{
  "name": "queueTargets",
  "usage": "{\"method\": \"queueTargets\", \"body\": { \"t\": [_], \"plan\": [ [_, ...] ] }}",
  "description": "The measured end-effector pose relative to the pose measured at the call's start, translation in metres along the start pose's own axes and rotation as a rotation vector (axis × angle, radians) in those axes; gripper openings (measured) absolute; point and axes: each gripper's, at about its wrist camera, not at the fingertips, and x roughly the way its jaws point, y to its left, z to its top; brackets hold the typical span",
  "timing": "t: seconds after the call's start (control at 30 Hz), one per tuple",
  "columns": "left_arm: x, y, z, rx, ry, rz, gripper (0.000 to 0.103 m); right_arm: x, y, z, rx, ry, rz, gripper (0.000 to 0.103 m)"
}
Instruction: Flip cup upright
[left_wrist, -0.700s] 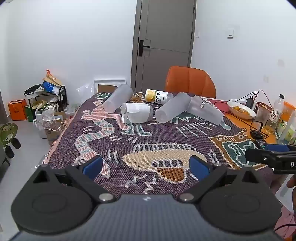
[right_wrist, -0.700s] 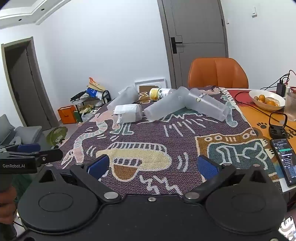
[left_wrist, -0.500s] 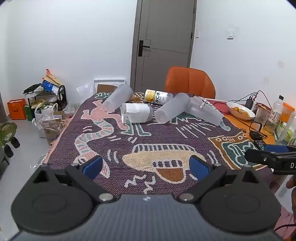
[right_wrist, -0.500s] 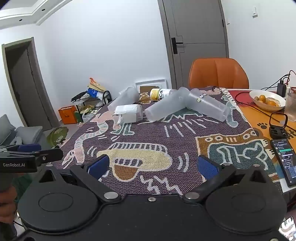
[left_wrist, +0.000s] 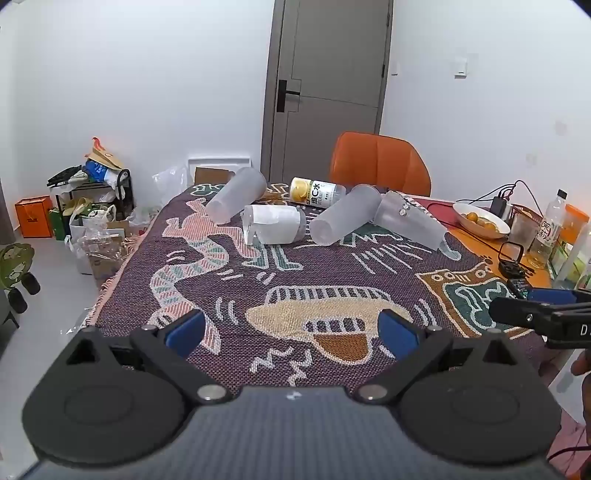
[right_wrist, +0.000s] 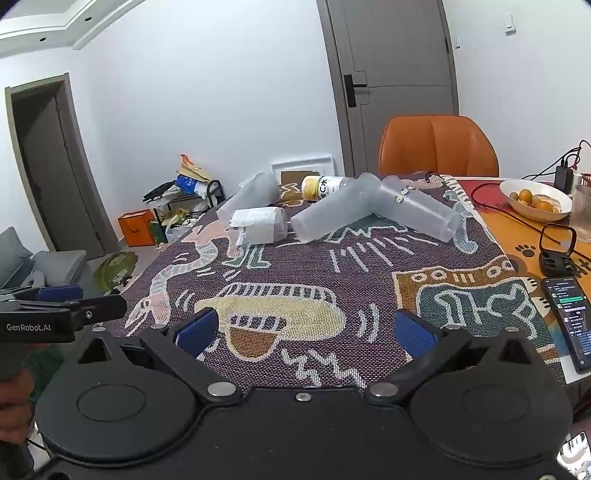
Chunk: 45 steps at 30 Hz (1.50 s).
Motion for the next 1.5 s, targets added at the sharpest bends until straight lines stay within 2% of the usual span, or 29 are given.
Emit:
{"method": "queueTargets", "body": {
  "t": [1.5],
  "plan": [
    [0.0018, 0.0031, -0.0016, -0.004, 0.004, 0.000, 0.099, -0.0006, 0.0007, -0.0006, 0.000, -0.005, 0.008, 0.103]
  ]
}}
